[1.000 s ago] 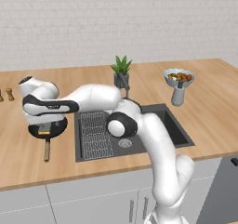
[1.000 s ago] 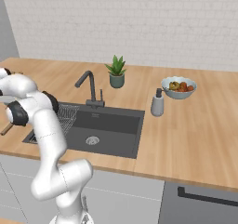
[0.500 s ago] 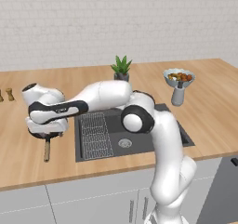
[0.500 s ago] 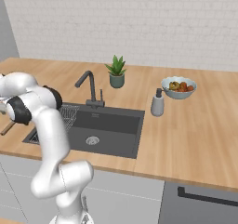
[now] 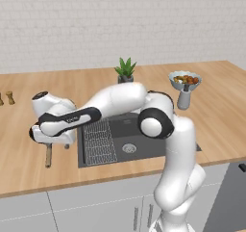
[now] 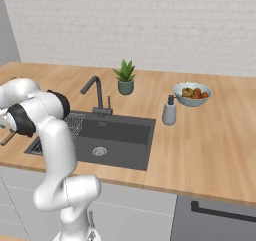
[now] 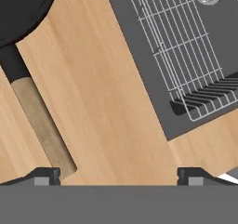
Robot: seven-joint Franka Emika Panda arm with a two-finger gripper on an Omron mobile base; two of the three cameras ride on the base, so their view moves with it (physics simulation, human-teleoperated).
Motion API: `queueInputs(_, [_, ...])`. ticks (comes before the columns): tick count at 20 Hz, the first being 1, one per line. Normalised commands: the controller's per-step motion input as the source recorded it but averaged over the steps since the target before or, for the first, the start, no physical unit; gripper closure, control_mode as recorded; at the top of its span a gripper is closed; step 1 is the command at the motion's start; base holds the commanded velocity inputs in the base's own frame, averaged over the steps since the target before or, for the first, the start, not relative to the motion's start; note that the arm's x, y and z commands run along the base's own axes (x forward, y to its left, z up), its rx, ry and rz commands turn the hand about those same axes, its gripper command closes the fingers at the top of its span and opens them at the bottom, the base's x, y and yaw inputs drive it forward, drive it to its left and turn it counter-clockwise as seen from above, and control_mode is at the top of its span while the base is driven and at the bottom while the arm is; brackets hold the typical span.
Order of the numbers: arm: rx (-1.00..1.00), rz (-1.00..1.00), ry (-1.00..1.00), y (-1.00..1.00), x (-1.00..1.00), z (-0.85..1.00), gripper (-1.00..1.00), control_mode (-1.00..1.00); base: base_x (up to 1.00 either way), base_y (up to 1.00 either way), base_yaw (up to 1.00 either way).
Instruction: Pick the pan and sponge and place them into the sink. Then turn on the water.
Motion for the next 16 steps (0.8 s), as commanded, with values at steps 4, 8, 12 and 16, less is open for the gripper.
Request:
queueInputs(4, [0.06,0.0,0.0,0.03,-0.31,0.0,-1.0,-1.0,0.0,0.0,0.0])
queueInputs(8, [0.02,0.0,0.0,0.01,-0.29,0.0,-1.0,-1.0,0.0,0.0,0.0])
queueInputs(12, [0.0,0.0,0.0,0.0,-0.17,-0.02,-1.0,-1.0,0.0,0.0,0.0])
queueInputs(16, [0.01,0.0,0.0,0.14,0.0,-0.06,-1.0,-1.0,0.0,0.0,0.0])
